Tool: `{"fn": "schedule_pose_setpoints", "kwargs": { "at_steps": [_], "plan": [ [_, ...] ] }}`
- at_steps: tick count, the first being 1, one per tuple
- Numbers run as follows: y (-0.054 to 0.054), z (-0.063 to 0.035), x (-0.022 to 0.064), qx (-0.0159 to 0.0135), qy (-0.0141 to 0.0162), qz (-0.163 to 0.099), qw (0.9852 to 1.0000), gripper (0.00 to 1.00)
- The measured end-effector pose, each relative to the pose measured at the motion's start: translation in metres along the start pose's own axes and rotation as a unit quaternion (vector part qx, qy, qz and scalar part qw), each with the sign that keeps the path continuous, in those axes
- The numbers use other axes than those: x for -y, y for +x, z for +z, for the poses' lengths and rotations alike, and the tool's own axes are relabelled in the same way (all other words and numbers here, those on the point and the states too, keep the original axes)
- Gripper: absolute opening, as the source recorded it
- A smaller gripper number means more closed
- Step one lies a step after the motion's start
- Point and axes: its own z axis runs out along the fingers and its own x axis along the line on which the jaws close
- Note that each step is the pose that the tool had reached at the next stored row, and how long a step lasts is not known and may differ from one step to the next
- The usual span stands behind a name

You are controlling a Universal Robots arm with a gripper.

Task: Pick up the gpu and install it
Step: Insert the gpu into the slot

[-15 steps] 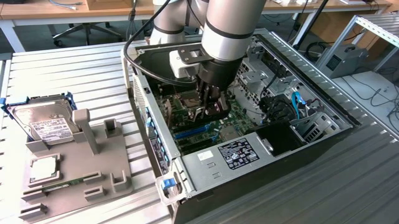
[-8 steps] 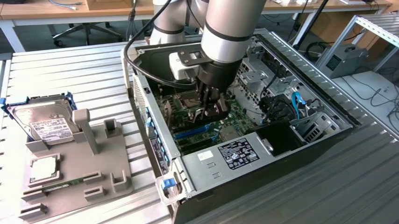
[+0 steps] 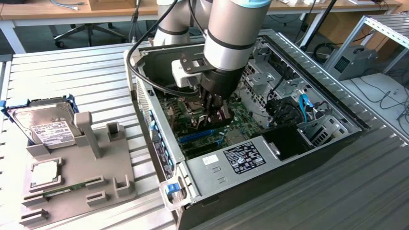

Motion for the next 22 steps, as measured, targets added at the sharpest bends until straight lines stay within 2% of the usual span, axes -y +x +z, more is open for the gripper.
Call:
{"fn": "schedule_pose_setpoints", "kwargs": {
  "at_steps": [5, 7, 9, 11, 12, 16, 22],
  "plan": [
    [-0.001, 0.0022, -0.0003, -0.0009, -0.0007, -0.016, 0.9999, 0.26],
    [-0.004, 0.0030, -0.0005, -0.0033, -0.0010, -0.023, 0.9997, 0.26],
    [-0.008, 0.0035, -0.0009, -0.0172, -0.0006, -0.026, 0.9995, 0.26],
    [-0.012, 0.0039, -0.0012, -0.0330, -0.0003, -0.027, 0.9991, 0.26],
    [-0.015, 0.0043, -0.0014, -0.0364, -0.0001, -0.027, 0.9990, 0.26],
    [-0.019, 0.0055, -0.0018, -0.0367, -0.0001, -0.027, 0.9990, 0.26],
    [-0.018, 0.0076, -0.0058, -0.0364, -0.0001, -0.027, 0.9990, 0.26]
  ]
}}
